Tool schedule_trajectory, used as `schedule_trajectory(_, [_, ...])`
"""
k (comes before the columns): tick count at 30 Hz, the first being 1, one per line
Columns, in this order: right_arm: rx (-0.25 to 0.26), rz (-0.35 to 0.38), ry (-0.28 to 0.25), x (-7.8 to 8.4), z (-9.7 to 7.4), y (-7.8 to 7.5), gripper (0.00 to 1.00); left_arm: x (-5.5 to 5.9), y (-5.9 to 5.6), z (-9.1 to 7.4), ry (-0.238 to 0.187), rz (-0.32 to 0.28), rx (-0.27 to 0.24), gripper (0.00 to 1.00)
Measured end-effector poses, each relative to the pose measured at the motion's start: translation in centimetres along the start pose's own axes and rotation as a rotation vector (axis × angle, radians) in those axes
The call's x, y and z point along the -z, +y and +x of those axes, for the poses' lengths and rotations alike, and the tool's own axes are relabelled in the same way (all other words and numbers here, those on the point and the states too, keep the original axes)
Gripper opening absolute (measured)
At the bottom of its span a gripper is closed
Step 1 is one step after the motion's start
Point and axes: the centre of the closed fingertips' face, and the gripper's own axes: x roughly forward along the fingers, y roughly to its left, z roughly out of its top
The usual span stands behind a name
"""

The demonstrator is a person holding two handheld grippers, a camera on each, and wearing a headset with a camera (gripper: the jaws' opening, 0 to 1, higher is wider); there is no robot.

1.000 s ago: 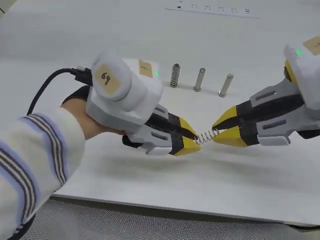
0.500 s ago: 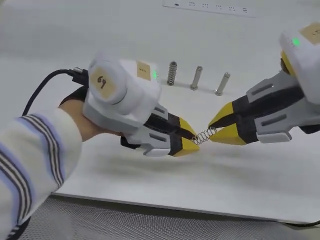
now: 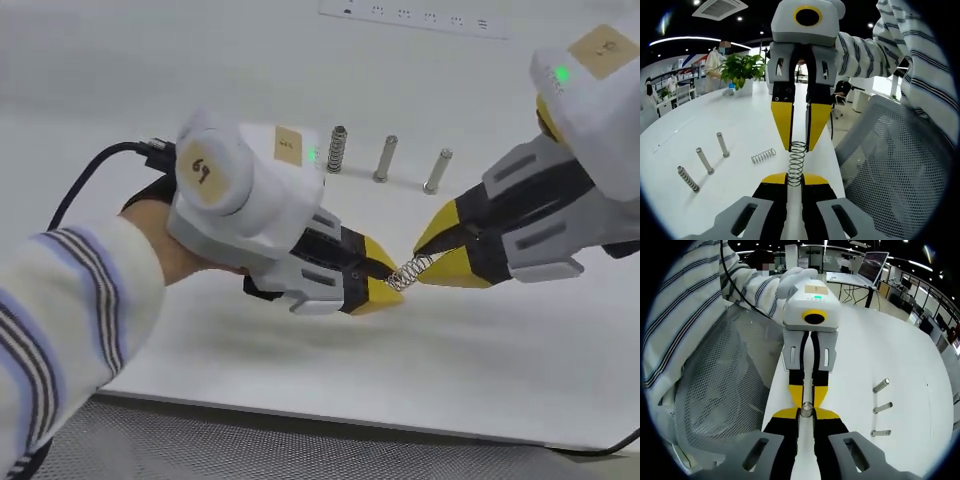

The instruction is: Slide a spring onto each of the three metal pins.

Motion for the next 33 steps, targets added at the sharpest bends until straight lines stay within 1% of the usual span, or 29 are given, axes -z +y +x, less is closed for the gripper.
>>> schedule_trajectory(4, [0.007,0.017,0.025,0.2,-0.1,-0.1,0.07,-0.2,0.2,0.2,-0.008,0.008,-0.006,0.02])
schedule_trajectory(5, [0.007,0.015,0.029,0.2,-0.1,-0.1,0.07,-0.2,0.2,0.2,-0.009,0.018,-0.005,0.02])
schedule_trajectory(6, [0.005,0.012,0.033,0.2,-0.2,0.0,0.07,-0.3,0.1,0.3,-0.011,0.045,0.004,0.02])
schedule_trajectory(7, [-0.002,0.008,0.041,0.1,-0.2,0.1,0.07,-0.3,-0.1,0.3,-0.010,0.050,0.015,0.02])
schedule_trajectory(8, [-0.003,0.001,0.048,0.1,-0.2,0.2,0.07,-0.4,-0.2,0.4,-0.009,0.065,0.016,0.02])
schedule_trajectory(9, [-0.001,-0.007,0.061,0.2,-0.2,0.2,0.07,-0.4,-0.2,0.5,-0.010,0.067,0.016,0.02])
schedule_trajectory(13, [-0.003,-0.011,0.088,0.2,-0.3,0.4,0.08,-0.7,-0.3,0.9,-0.024,0.057,0.023,0.02])
schedule_trajectory(17, [-0.003,0.008,0.099,0.5,-0.6,0.4,0.08,-0.9,-0.3,1.1,-0.035,0.049,0.021,0.02])
schedule_trajectory(20, [-0.004,0.024,0.103,0.5,-0.9,0.5,0.08,-1.1,-0.5,1.2,-0.048,0.041,0.032,0.02])
schedule_trajectory(24, [0.003,0.041,0.130,0.8,-1.0,0.3,0.08,-1.3,-0.5,1.4,-0.046,0.035,0.033,0.02])
schedule_trajectory(30, [0.007,0.036,0.156,1.1,-0.8,0.0,0.08,-1.1,-0.4,1.5,-0.037,0.034,0.029,0.02])
schedule_trajectory(31, [0.010,0.054,0.162,1.2,-0.8,-0.1,0.09,-1.1,-0.4,1.5,-0.037,0.033,0.028,0.02])
schedule_trajectory(32, [0.011,0.062,0.162,1.2,-0.7,-0.1,0.09,-1.3,-0.2,1.5,-0.046,0.031,0.019,0.02])
schedule_trajectory(33, [0.012,0.060,0.167,1.3,-0.6,-0.2,0.09,-1.7,-0.3,1.4,-0.058,0.023,0.023,0.02])
